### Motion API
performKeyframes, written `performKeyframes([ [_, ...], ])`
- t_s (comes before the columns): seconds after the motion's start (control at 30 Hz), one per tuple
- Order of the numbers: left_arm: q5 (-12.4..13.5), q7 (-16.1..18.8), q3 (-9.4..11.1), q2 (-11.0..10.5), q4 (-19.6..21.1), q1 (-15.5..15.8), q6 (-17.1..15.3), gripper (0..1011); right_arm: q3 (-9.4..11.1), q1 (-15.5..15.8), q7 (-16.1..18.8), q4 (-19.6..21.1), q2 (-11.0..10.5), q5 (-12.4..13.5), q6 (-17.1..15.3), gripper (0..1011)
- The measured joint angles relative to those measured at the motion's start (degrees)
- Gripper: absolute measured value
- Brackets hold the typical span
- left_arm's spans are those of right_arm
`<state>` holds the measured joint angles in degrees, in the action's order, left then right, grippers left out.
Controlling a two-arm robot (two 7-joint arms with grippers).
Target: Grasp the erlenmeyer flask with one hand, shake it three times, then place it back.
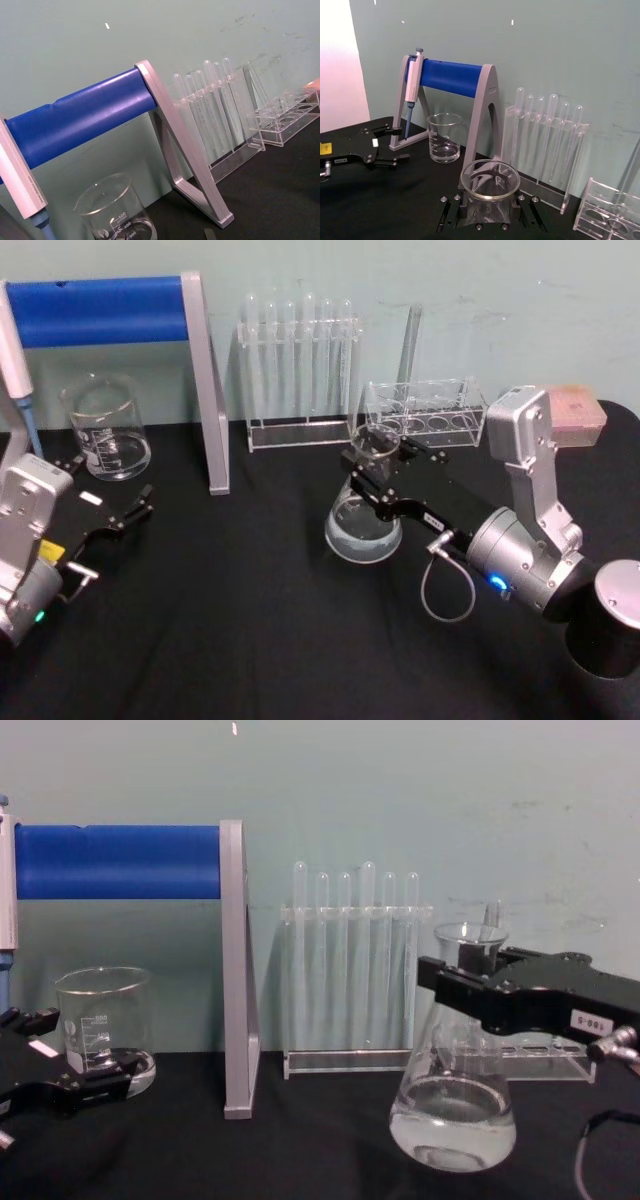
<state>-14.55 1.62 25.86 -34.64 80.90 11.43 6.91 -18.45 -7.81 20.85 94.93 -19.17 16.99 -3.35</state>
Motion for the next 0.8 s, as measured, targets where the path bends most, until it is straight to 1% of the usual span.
performKeyframes([
  [0.33,0.0,0.0,0.0,0.0,0.0,0.0,0.0,1001,-0.8,-0.1,0.0,-0.7,-0.3,0.7,0.1,450],
  [0.8,0.0,0.0,0.0,0.0,0.0,0.0,0.0,1001,-1.9,0.5,0.6,-3.0,-0.7,1.4,1.7,450],
])
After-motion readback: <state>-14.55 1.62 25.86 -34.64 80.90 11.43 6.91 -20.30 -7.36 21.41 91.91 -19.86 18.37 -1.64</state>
